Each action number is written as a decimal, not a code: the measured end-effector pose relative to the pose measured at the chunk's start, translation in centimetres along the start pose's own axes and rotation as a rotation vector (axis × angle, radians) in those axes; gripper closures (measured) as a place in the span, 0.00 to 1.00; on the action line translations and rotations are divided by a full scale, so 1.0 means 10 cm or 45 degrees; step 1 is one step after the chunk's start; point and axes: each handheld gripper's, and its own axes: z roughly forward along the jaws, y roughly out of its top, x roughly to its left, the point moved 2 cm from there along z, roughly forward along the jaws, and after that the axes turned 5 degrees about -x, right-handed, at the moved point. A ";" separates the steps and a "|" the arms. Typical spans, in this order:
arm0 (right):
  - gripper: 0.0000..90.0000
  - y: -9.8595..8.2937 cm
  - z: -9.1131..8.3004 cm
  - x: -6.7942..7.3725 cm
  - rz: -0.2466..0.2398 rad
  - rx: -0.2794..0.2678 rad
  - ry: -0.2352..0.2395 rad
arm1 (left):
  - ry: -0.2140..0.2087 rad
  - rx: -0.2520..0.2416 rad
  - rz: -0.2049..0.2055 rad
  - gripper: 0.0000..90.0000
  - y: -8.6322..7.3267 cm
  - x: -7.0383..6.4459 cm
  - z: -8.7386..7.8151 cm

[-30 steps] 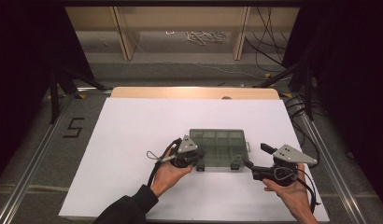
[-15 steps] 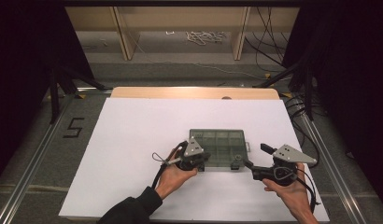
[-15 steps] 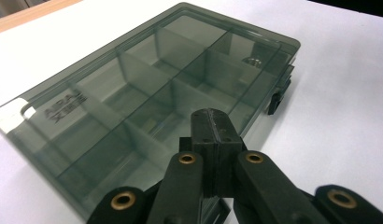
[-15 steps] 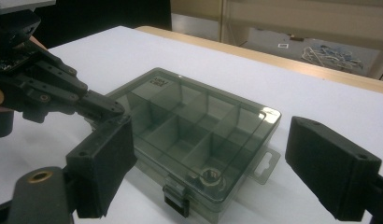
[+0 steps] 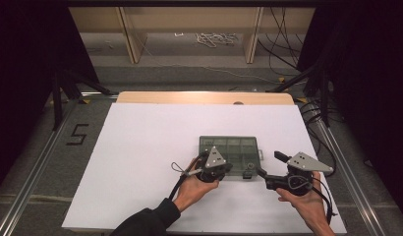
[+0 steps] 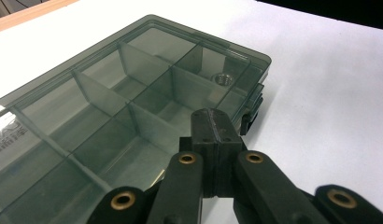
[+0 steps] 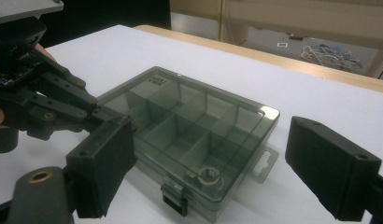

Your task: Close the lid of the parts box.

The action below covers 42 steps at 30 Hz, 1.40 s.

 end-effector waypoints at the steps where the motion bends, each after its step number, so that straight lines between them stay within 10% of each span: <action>1: 0.18 0.00 0.00 0.00 0.002 -0.002 0.006 | -0.002 0.010 0.010 1.00 0.00 0.01 -0.01; 42: 0.18 -0.02 0.01 0.01 -0.002 0.017 0.017 | 0.054 -0.011 -0.084 0.92 -0.13 0.23 -0.34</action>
